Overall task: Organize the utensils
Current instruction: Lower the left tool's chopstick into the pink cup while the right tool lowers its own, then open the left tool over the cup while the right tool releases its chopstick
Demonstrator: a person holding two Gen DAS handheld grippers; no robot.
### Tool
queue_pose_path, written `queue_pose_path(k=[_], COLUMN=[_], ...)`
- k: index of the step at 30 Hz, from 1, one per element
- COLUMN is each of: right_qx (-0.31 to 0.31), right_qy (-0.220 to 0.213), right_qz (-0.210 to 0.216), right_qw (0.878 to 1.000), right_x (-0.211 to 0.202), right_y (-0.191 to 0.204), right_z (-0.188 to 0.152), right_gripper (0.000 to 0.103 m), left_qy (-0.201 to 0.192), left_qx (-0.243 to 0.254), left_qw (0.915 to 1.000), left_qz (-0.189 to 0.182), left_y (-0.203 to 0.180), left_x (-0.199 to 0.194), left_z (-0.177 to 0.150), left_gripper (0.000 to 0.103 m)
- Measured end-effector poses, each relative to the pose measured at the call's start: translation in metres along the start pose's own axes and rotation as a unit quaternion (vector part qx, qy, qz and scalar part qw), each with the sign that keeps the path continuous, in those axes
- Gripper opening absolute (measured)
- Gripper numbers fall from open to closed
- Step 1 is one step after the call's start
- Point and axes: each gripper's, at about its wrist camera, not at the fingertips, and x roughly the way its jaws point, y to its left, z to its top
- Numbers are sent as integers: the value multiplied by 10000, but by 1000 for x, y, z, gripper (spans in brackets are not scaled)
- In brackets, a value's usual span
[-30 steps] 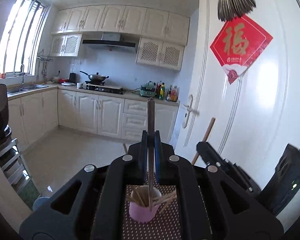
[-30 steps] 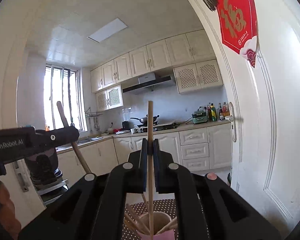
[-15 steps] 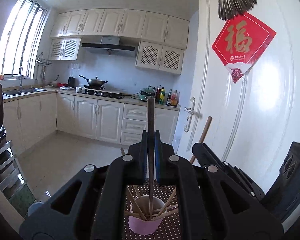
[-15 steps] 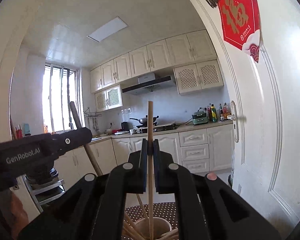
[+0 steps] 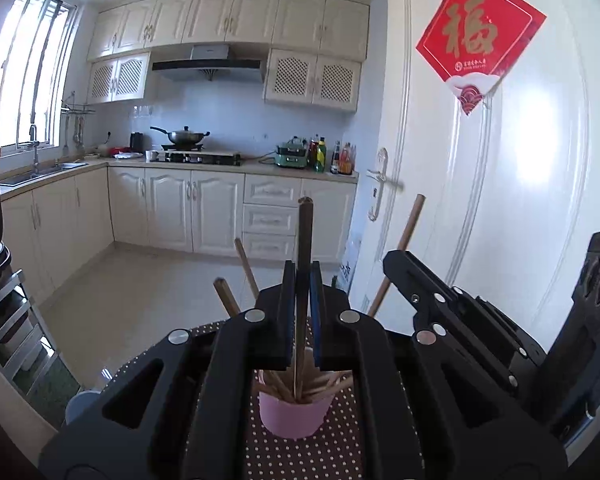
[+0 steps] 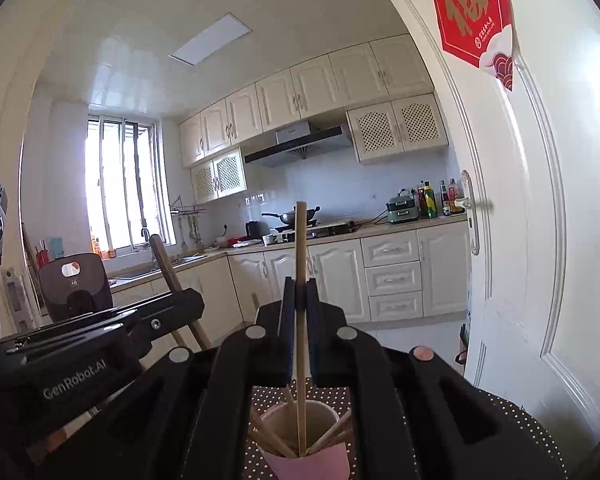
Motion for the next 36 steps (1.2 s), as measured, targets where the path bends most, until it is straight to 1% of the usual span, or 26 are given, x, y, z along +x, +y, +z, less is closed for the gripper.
queue_pose_path(k=[7,9,10,11,13,18,19,23,28,36], right_qx=[0,7,-13,-15,-7,1,1,15,130,148], right_qy=[186,245,260,293,357,436,456,561,722,678], right_qz=[45,54,43,49,42,45,48,83,93,94], right_qw=[9998,9997,9997,9996,9994,9990,9989,9984,9973,9975], right_x=[-5,-6,-7,-7,-8,-12,-13,-15,-15,-35], right_y=[2,2,2,2,2,4,4,5,3,6], right_z=[-4,-4,-5,-5,-6,-7,-7,-6,-6,3], right_gripper=[4,4,4,4,4,5,5,6,7,14], left_qy=[131,142,145,138,80,86,89,90,115,117], left_qx=[-40,-118,-146,-162,-170,-145,-158,-194,-221,-236], left_qw=[9999,9998,9998,9997,9997,9996,9996,9993,9985,9976], left_qz=[28,41,56,77,137,216,225,301,478,636], left_y=[-1,1,1,1,1,0,1,3,8,15], left_x=[-6,-8,-9,-10,-14,-21,-23,-31,-40,-60], left_z=[-1,0,0,1,1,1,1,0,0,-3], left_gripper=[8,13,20,32,49,49,50,58,62,67])
